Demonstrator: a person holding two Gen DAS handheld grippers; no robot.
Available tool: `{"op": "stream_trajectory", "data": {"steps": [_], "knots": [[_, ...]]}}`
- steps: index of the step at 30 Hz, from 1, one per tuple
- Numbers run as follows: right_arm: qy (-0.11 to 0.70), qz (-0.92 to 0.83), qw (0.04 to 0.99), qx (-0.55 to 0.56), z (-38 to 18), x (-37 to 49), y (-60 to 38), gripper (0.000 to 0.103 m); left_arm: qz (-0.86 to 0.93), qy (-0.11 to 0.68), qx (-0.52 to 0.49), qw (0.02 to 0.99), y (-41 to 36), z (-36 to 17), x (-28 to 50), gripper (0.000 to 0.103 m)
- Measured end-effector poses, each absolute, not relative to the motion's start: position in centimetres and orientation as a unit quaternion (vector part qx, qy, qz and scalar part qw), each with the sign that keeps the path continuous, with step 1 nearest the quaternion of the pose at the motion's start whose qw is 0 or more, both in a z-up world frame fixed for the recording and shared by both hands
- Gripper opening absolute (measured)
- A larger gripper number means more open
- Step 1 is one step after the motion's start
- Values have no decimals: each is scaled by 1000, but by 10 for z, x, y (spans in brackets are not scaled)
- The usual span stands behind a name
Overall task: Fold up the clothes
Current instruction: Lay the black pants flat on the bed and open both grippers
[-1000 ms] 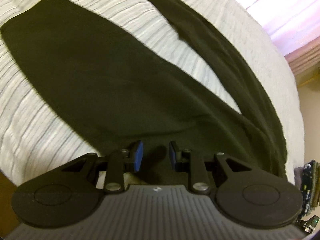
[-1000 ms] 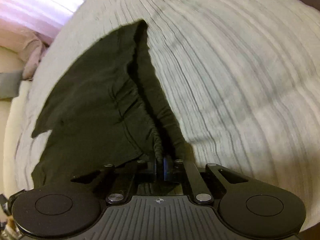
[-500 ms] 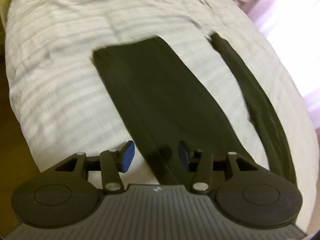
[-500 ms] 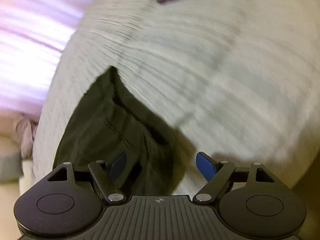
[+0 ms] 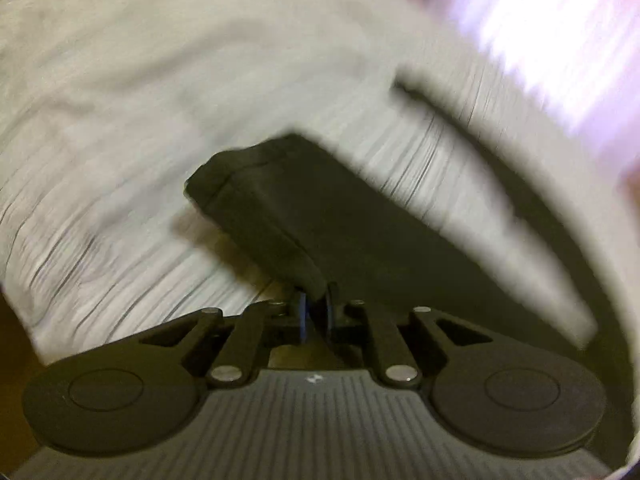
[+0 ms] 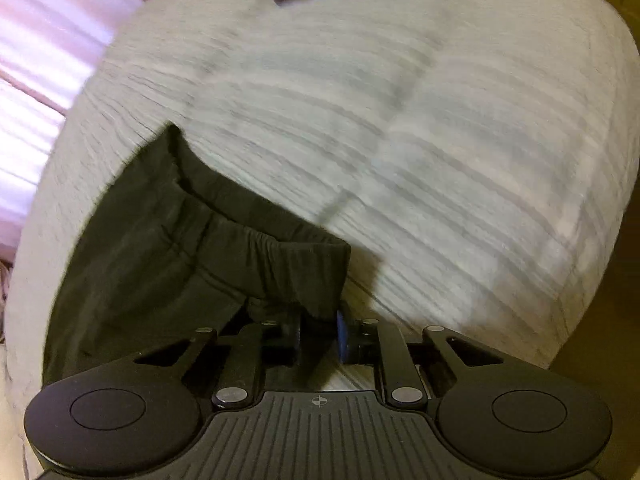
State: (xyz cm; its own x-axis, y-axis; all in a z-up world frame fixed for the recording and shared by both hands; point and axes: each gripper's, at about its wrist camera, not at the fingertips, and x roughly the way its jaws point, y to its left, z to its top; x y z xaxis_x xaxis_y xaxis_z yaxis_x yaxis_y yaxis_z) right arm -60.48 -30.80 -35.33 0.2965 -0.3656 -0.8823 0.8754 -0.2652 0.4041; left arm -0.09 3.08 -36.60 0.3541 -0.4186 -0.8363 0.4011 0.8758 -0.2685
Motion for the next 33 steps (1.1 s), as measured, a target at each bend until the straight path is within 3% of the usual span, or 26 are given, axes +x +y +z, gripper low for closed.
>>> {"op": "stream_trajectory", "data": {"steps": [2,4,5,6,8,11,14,20,27,33], "knots": [[244,-558,560,562,-356,-595,-308,17,-251,515,-3,819,30,-370,3,13],[262,-565,557,550,-351,-588,-308,21,-254,516,-1,818,34,-362,6,21],[269,-567,553,548,-347,-587,-307,31,-252,515,2,819,39,-358,7,24],[283,-571,547,543,-340,-586,-305,49,-236,513,7,826,45,-352,9,30],[316,-594,539,507,-322,-581,-295,58,-189,504,15,842,58,-340,17,26],[335,-616,561,440,-304,-556,-284,58,-134,482,22,866,69,-322,29,23],[351,-618,589,385,-295,-525,-276,58,-200,471,30,859,42,-315,34,24],[405,-574,654,281,-311,-453,-263,58,-327,500,114,794,-49,-358,-7,30],[435,-536,645,327,-350,-463,-251,58,-266,528,122,797,-27,-362,-28,29],[491,-487,662,289,-327,-461,-246,58,-218,557,150,787,-23,-324,-84,30]]}}
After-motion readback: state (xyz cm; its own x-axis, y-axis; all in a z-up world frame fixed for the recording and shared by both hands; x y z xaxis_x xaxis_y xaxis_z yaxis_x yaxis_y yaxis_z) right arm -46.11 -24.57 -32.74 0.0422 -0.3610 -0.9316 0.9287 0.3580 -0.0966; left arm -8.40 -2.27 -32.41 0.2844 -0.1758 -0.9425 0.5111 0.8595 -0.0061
